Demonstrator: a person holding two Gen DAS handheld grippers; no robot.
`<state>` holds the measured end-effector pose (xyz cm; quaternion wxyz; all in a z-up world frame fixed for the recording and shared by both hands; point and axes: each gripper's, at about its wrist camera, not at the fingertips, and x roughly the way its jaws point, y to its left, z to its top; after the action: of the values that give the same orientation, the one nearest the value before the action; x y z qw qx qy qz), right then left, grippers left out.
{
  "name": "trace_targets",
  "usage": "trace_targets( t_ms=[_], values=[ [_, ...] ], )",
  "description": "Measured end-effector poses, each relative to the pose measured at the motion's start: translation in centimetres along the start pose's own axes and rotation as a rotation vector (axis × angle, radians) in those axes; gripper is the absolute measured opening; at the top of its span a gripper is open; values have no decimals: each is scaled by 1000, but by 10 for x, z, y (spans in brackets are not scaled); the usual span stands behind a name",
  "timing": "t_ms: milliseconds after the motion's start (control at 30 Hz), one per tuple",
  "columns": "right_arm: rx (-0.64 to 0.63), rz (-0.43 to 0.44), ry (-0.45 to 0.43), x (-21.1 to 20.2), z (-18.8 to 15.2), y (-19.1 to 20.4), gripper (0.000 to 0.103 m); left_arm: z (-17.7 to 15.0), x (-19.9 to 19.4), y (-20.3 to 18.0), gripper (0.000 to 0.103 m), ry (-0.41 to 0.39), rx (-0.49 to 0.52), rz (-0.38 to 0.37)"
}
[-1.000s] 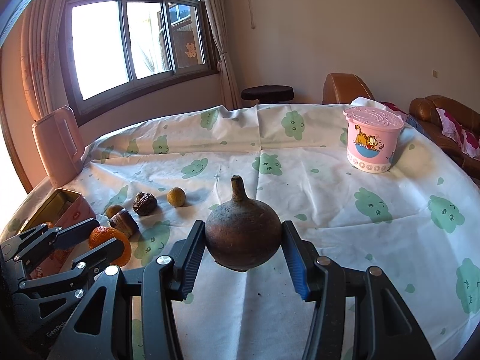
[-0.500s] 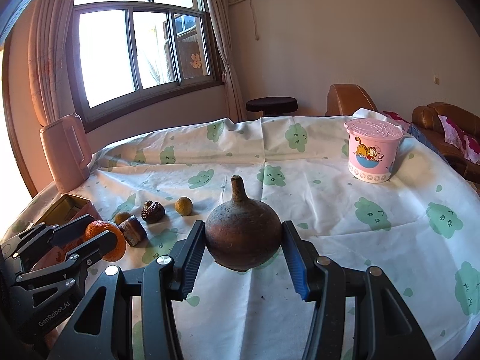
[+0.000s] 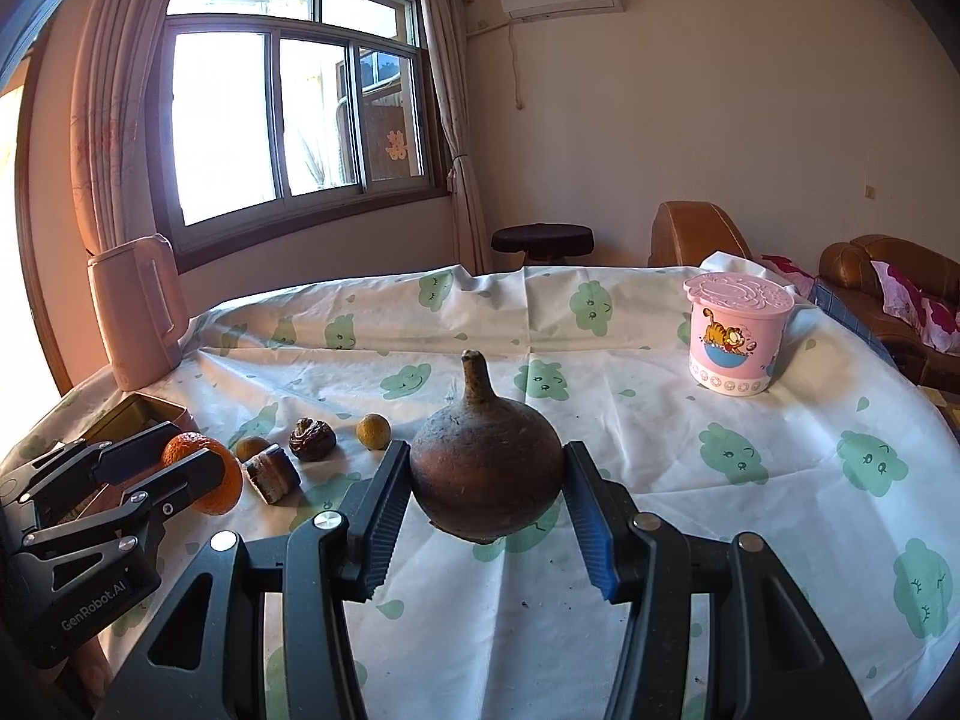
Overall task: Organize fruits
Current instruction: 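Carry the orange and pear-shaped fruit in both grippers over the gold tin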
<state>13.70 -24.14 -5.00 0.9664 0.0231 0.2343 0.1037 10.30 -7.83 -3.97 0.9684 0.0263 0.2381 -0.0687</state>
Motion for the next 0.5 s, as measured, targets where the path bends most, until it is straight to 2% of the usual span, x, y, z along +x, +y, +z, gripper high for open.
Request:
trace_targets(
  t_ms=[500],
  values=[
    [-23, -22, -54, -11, -1, 4, 53, -1, -10, 4, 43, -44, -13, 4]
  ],
)
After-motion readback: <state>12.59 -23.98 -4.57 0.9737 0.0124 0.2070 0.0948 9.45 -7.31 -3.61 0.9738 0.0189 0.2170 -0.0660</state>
